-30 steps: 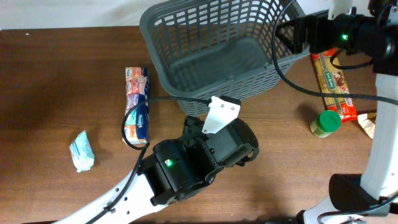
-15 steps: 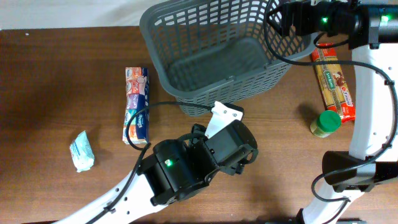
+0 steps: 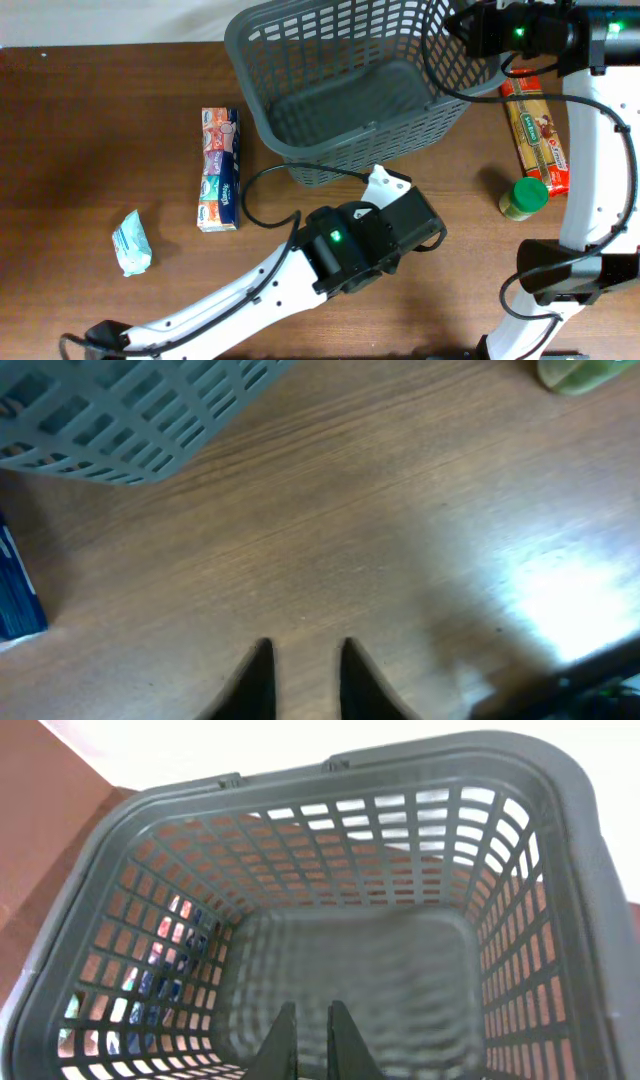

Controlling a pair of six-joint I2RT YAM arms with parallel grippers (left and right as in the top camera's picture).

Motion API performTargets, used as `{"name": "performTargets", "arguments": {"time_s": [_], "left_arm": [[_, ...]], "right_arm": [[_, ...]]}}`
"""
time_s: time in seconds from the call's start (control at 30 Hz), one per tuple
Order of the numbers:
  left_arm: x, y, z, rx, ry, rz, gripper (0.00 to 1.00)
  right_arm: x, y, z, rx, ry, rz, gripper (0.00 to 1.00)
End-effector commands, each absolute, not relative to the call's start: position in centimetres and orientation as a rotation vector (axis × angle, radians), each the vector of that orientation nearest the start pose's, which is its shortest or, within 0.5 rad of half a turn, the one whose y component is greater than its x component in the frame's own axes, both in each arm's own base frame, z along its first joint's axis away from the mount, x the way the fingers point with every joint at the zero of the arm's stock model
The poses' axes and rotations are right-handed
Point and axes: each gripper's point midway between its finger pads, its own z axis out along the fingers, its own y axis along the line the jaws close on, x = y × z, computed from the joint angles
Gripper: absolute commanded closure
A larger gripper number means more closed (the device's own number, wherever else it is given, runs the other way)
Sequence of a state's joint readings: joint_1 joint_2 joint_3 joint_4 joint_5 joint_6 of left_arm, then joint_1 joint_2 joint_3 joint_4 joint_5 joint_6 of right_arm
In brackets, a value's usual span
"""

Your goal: Pack container

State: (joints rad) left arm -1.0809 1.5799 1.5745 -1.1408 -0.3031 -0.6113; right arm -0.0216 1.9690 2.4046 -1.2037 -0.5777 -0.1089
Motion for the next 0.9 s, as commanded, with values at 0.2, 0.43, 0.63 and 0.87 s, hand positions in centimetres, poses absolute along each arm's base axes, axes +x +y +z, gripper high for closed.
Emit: {"name": "performTargets", "arguments": {"time_s": [0.2, 0.43, 0.63, 0.87], "left_arm": [[25.1, -28.1, 24.2, 0.363, 2.428, -0.013, 0.98], [27.0, -27.0, 24.5, 0.274, 2.42, -0.017, 0.98], [28.9, -25.8, 24.7, 0.191, 2.414, -0.016, 0.98], [29.3, -26.1, 24.9, 0.176, 2.41, -0.05, 0.98]], "right_arm": [[47.8, 7.2, 33.8, -0.333, 2.336, 0.511, 0.96], [47.4, 5.4, 32.5, -0.276, 2.415, 0.387, 0.96], [46.9, 4.3, 31.7, -0.245, 2.464, 0.312, 0.96], [47.0, 2.8, 31.2, -0.153, 2.495, 0.219, 0.96]]}}
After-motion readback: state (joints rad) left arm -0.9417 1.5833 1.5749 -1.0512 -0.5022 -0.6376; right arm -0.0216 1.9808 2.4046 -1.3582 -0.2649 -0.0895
